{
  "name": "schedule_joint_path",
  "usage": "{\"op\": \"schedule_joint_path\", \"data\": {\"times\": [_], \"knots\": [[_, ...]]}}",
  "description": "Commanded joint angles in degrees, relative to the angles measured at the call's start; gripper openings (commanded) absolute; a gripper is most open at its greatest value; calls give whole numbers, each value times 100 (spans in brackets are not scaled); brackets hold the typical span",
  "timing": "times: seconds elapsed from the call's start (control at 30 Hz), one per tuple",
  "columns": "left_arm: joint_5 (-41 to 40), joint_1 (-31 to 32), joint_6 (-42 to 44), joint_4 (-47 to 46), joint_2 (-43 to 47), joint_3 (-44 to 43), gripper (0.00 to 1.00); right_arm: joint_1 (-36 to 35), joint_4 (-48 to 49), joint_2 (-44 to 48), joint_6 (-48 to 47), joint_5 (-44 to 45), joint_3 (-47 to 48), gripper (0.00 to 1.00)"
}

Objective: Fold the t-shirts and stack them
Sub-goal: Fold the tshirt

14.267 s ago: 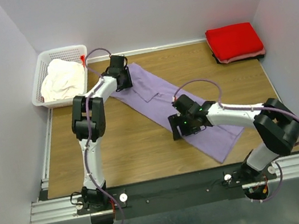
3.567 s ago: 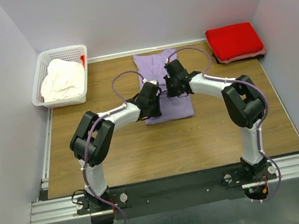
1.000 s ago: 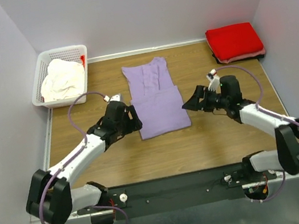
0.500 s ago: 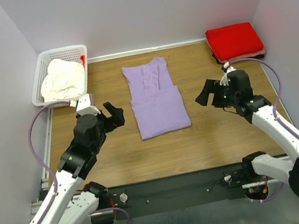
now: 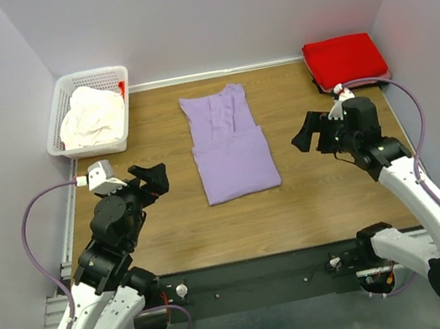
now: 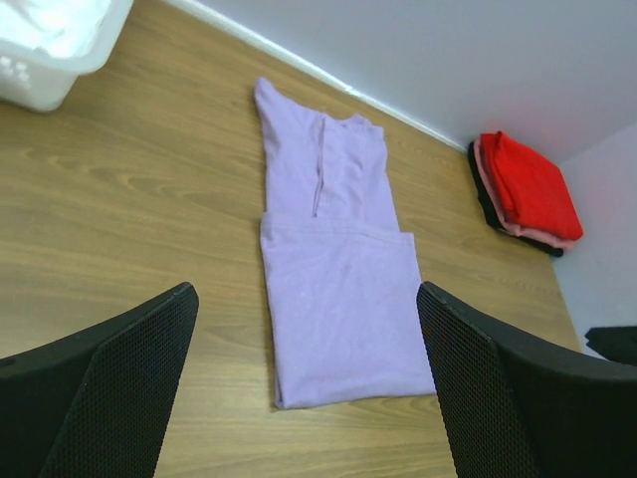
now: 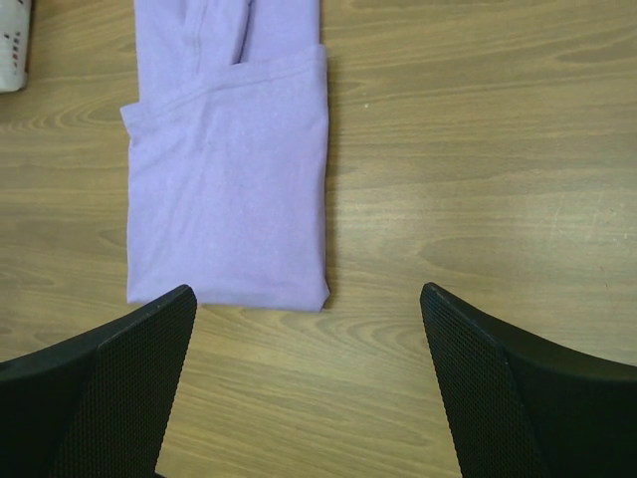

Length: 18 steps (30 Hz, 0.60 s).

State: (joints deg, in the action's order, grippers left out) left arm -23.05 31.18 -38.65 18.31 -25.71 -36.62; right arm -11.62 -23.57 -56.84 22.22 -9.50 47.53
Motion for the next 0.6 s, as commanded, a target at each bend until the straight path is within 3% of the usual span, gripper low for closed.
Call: {"op": "schedule_joint_path", "data": {"times": [0.0, 0.17, 0.37, 0.47, 0.57], "knots": [[-736, -24, -1003, 727, 171, 58, 98, 1, -25, 191, -121, -149, 55, 100], [-1184, -15, -2348, 1174, 794, 400, 98, 1, 55, 138, 72, -123, -51, 100], [-1212, -15, -1208, 236, 1096, 630, 98, -7, 63, -46, 72, 308, 28, 100], [-448, -24, -209, -133, 359, 341, 98, 2, 116, -318, 221, 160, 55, 100], [141, -24, 199, -152, -983, 59, 98, -16, 195, -643, 441, -17, -24, 100]]}}
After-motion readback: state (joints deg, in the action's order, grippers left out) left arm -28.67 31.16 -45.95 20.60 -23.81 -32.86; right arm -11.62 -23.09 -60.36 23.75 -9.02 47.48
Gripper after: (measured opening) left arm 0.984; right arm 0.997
